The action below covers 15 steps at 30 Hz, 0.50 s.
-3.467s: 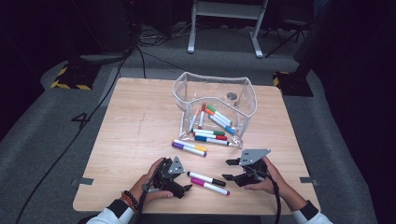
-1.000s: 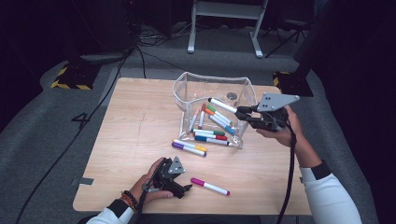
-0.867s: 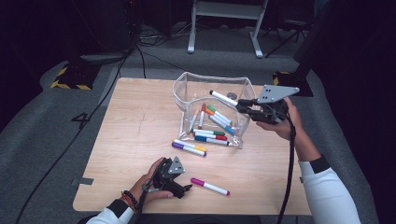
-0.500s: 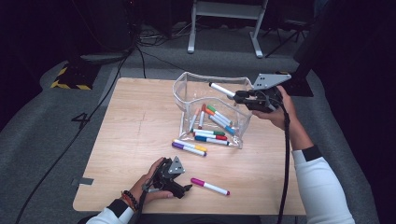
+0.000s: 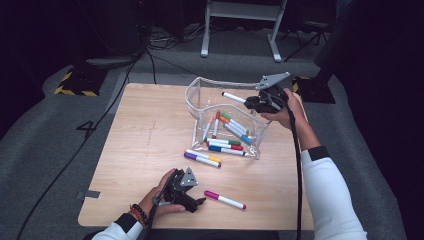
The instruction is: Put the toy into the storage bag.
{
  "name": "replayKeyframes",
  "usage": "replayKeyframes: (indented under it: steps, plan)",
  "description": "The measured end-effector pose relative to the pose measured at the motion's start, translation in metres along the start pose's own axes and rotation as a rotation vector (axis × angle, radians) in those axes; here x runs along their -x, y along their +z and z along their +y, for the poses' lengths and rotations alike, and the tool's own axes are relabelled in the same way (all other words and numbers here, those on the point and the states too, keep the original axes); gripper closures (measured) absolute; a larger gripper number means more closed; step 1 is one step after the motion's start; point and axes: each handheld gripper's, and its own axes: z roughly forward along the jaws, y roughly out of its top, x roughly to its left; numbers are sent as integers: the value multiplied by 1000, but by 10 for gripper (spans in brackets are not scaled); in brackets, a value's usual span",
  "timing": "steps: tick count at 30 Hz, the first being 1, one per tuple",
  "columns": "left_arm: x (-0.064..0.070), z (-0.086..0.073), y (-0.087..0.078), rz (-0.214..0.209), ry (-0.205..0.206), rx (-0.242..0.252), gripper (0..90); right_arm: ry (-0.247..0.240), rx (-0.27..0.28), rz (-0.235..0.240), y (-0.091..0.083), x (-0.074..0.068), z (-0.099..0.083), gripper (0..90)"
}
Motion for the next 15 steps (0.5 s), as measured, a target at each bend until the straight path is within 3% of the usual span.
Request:
replayKeyframes:
  steps: [9,15]
  plan:
    - [0,0,0,0,1,0,73,1,-114,18,20,-1,-1,741]
    - [0,0,0,0,1,0,73,14,-189,54,29,1,-3,741]
